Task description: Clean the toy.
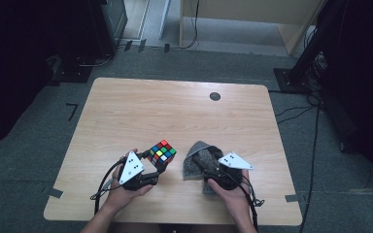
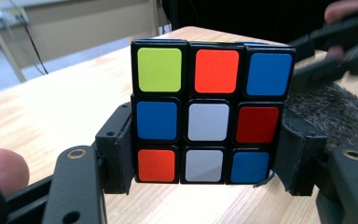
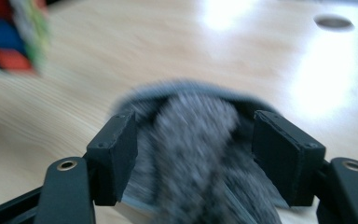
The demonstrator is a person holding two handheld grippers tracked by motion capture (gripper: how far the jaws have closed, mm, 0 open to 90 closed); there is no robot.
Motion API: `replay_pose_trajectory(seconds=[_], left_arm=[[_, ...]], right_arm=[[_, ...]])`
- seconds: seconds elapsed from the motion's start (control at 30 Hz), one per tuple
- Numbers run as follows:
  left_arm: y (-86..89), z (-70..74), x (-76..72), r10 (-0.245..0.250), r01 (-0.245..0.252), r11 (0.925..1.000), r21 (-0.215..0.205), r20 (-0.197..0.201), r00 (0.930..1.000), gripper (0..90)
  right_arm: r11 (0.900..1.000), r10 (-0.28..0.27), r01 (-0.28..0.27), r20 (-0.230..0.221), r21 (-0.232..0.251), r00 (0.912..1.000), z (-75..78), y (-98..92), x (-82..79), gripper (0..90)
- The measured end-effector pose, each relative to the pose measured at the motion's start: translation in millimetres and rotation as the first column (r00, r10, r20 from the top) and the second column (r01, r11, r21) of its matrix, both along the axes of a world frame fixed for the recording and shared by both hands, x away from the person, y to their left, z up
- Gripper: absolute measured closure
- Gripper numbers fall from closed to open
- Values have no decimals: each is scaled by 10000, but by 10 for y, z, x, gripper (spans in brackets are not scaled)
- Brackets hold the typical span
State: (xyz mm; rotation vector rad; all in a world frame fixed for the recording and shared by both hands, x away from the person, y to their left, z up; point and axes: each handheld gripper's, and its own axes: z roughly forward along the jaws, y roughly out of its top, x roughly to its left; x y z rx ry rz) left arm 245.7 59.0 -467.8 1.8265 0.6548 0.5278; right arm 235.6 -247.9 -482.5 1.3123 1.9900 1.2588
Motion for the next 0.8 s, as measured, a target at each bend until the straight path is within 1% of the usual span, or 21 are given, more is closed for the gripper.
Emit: replay_pose_trajectory(seconds=[0.07,0.17,0.2,0.23,0.3,0.33,0.43,0.47,0.53,0.6,0.63,0.7,0.8], left_arm=[[14,-5,14,25,-25,10000,-33,-133,9999,345],[24,2,13,-24,23,9999,-101,-137,9999,344],[28,7,12,-50,49,9999,-100,-130,9999,344],[31,11,12,-74,73,9999,-120,-132,9999,344],[39,15,12,-102,100,9998,-184,-145,9998,344],[43,16,13,-92,89,9997,-206,-155,9998,344],[56,17,20,-68,63,9997,-238,-202,9998,344],[59,17,23,-73,66,9996,-275,-242,9997,344],[60,17,26,-79,69,9995,-318,-303,9995,344],[53,19,20,-106,97,9995,-293,-297,9995,344],[49,20,16,-123,115,9995,-285,-288,9995,344],[42,22,11,-171,163,9995,-282,-293,9994,344],[38,21,6,-287,276,9992,-297,-354,9990,344]], right_arm=[[9994,-264,256,-321,-234,9991,-91,20,26,321],[9977,-496,456,-801,-504,9956,-189,47,57,333],[9964,-531,470,-874,-702,9948,-212,50,62,356],[9945,-559,480,-844,-926,9949,-229,50,61,381],[9910,-533,425,-832,-1267,9951,-245,35,62,382],[9904,-509,387,-899,-1326,9946,-249,20,67,370],[9927,-444,307,-1164,-1164,9922,-221,-26,74,289],[9939,-399,286,-1055,-1062,9936,-194,-29,70,265],[9960,-308,248,-692,-854,9971,-134,-16,55,236],[9974,-282,242,-583,-684,9979,-117,22,53,205],[9969,-283,233,-652,-751,9975,-131,41,56,199],[9934,-451,361,-818,-1084,9956,-188,63,69,205],[9921,-759,641,-1093,-1080,9911,-268,37,92,250]])
